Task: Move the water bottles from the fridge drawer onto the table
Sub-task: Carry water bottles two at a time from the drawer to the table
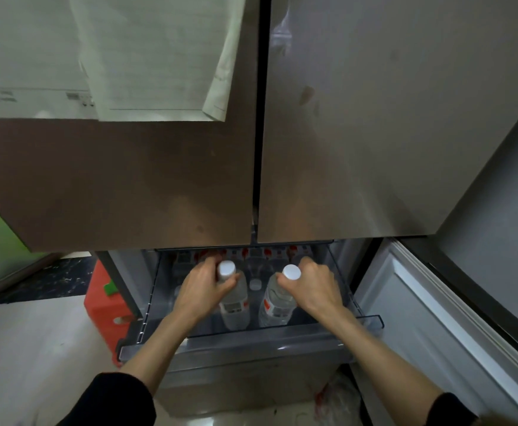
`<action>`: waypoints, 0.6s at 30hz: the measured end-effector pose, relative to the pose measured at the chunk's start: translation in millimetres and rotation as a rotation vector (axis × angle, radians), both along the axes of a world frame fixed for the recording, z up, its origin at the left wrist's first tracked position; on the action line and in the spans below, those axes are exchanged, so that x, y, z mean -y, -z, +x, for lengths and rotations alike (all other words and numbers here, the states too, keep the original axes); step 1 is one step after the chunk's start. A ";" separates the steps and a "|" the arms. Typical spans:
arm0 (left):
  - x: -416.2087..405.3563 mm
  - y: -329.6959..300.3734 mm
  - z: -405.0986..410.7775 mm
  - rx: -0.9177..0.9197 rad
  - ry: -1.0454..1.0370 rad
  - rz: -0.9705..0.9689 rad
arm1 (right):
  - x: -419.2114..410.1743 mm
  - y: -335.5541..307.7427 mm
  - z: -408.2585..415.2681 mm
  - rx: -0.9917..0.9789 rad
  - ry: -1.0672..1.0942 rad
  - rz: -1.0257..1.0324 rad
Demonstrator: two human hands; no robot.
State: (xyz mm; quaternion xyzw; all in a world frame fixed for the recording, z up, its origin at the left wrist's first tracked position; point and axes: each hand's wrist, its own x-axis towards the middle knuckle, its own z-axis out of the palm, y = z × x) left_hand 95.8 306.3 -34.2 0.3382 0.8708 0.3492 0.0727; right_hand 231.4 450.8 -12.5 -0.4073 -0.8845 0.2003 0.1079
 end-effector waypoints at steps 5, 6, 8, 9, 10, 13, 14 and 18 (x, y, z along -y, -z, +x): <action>-8.7 14.8 2.1 0.066 0.035 0.051 | 0.1 12.4 3.6 -0.032 -0.076 0.122; -10.2 17.4 5.8 0.120 0.045 0.080 | -1.7 18.0 5.2 -0.058 -0.113 0.089; -12.2 20.8 12.5 0.225 0.071 0.118 | -7.5 30.1 8.1 -0.072 -0.217 -0.095; -12.6 22.2 14.0 0.261 0.081 0.123 | -10.0 34.5 9.1 -0.065 -0.269 -0.206; -12.8 24.5 13.4 0.280 0.091 0.122 | -11.6 37.5 10.0 -0.064 -0.306 -0.297; -13.4 28.4 7.3 0.282 0.135 0.017 | -15.9 42.2 8.4 -0.079 -0.333 -0.404; -14.0 29.6 6.1 0.298 0.150 -0.022 | -16.6 42.6 6.9 -0.072 -0.338 -0.430; -14.0 33.5 1.7 0.382 0.201 -0.017 | -19.2 43.7 1.1 -0.067 -0.336 -0.515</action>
